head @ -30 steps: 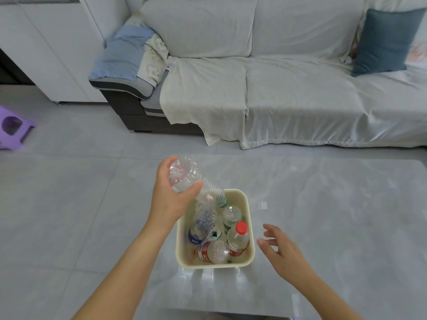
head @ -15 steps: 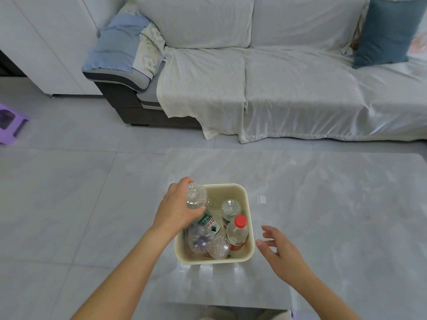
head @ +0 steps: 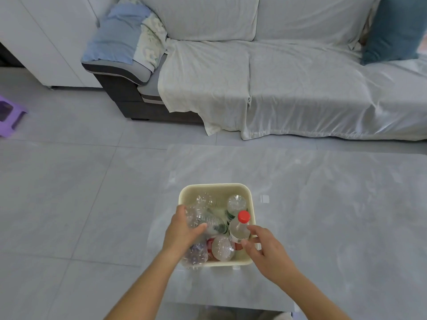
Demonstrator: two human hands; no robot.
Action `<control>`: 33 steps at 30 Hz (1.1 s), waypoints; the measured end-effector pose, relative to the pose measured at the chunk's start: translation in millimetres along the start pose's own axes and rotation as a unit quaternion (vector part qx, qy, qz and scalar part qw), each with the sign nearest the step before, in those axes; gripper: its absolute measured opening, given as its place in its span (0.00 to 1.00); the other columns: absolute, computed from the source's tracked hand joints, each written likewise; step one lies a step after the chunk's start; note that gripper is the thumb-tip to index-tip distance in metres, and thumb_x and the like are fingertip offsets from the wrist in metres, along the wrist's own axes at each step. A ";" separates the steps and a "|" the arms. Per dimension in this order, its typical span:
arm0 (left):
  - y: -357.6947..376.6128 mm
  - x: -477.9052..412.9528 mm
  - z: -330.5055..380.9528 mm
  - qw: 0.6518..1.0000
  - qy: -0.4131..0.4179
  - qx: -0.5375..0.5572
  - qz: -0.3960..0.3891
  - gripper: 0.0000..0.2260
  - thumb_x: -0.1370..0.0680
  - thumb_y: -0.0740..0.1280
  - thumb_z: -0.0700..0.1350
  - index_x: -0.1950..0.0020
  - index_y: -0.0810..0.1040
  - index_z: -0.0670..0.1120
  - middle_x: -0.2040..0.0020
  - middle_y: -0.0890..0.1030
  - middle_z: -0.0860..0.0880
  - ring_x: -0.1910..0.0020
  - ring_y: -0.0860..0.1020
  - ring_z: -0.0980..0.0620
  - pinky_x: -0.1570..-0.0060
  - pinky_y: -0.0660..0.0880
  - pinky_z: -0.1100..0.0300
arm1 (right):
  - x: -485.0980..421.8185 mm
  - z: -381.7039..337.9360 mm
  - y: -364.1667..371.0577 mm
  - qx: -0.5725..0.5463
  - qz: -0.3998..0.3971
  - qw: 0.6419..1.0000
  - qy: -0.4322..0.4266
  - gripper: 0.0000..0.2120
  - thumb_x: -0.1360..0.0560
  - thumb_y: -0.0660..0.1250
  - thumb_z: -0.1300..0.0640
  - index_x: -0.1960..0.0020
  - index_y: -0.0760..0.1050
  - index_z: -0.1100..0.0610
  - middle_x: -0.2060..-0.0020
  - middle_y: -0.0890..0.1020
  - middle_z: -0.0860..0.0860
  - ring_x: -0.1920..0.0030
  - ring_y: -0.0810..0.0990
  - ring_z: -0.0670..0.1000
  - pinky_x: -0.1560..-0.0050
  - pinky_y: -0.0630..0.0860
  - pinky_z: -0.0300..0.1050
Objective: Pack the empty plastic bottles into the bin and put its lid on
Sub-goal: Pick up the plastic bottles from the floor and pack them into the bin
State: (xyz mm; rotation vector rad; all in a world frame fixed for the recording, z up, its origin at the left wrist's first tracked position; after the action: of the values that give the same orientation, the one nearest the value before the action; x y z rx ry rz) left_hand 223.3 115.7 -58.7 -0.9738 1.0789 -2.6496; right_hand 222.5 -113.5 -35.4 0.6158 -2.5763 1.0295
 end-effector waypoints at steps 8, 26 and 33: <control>-92.2 13.7 -1.0 0.989 0.002 -0.010 0.150 0.33 0.36 0.73 0.54 0.35 0.64 0.53 0.44 0.70 0.49 0.55 0.74 0.47 0.56 0.69 0.57 | -80.2 -66.0 30.4 0.161 0.019 0.980 -0.115 0.14 0.22 0.57 0.52 0.40 0.74 0.54 0.49 0.77 0.51 0.51 0.78 0.53 0.52 0.76 0.47; -126.0 5.5 42.6 0.980 0.041 -0.037 0.190 0.30 0.35 0.71 0.56 0.37 0.61 0.57 0.48 0.64 0.55 0.57 0.70 0.49 0.59 0.67 0.58 | -161.5 -34.2 181.2 0.451 -0.252 0.852 -0.082 0.25 0.23 0.57 0.61 0.27 0.55 0.61 0.30 0.64 0.59 0.38 0.74 0.62 0.44 0.74 0.58; -111.4 5.2 48.3 0.985 0.033 -0.065 0.159 0.28 0.35 0.71 0.57 0.41 0.61 0.57 0.50 0.65 0.54 0.59 0.72 0.48 0.62 0.68 0.57 | -165.6 1.8 185.9 0.471 -0.236 0.839 -0.135 0.36 0.25 0.61 0.62 0.24 0.44 0.54 0.23 0.40 0.50 0.37 0.73 0.63 0.42 0.73 0.62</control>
State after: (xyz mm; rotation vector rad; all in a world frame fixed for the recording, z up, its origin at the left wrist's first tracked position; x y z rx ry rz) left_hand 262.4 168.0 43.8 -0.6691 1.3140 -2.3925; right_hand 274.0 52.3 -213.9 1.6155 -1.7510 2.0861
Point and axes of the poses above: each hand's wrist, its own x-axis away from the middle knuckle, its own y-axis out of the palm, z = x × y, the point moved 9 cm from there along -x, towards the middle knuckle
